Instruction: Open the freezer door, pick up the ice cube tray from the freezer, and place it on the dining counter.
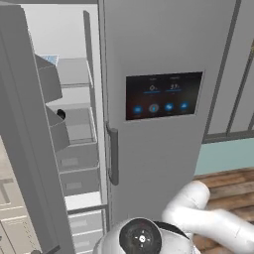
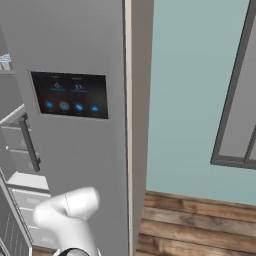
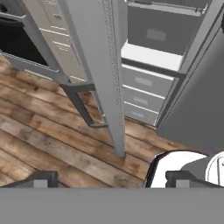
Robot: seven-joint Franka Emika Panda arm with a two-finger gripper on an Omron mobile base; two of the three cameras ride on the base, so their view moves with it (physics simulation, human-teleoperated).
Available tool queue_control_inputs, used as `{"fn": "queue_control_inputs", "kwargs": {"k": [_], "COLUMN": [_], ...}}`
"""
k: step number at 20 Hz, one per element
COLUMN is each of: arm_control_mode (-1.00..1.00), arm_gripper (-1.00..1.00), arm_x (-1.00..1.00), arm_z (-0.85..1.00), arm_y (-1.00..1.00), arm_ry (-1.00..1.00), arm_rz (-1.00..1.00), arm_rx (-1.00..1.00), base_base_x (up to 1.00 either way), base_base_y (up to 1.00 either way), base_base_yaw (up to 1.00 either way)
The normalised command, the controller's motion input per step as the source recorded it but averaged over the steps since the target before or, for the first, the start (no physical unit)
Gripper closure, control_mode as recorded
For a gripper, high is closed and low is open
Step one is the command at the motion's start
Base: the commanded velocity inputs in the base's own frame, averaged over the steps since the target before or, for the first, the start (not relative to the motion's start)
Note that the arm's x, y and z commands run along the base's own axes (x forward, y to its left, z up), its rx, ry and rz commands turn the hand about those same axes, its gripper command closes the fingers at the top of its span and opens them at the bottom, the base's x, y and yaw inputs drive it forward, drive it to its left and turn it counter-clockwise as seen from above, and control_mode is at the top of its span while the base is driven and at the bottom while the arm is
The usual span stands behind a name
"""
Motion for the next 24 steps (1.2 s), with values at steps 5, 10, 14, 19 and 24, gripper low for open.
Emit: {"fn": "queue_control_inputs", "kwargs": {"k": [5,10,14,19,24], "arm_control_mode": [-1.0,-1.0,-1.0,-1.0,-1.0], "arm_gripper": [-1.0,-1.0,-1.0,-1.0,-1.0], "arm_x": [-0.06,0.94,1.0,0.86,0.7], "arm_z": [1.0,0.66,-0.2,-0.31,-0.32], "arm_y": [-0.99,-0.32,0.51,0.25,0.36], "arm_ry": [0.07,0.28,0.02,-0.01,0.0], "arm_rz": [0.05,0.0,0.0,-0.01,0.0], "arm_rx": [0.41,0.38,0.16,0.11,0.12], "base_base_x": [0.0,0.0,0.0,0.0,0.0], "base_base_y": [0.0,0.0,0.0,0.0,0.0], "base_base_yaw": [0.0,0.0,0.0,0.0,0.0]}}
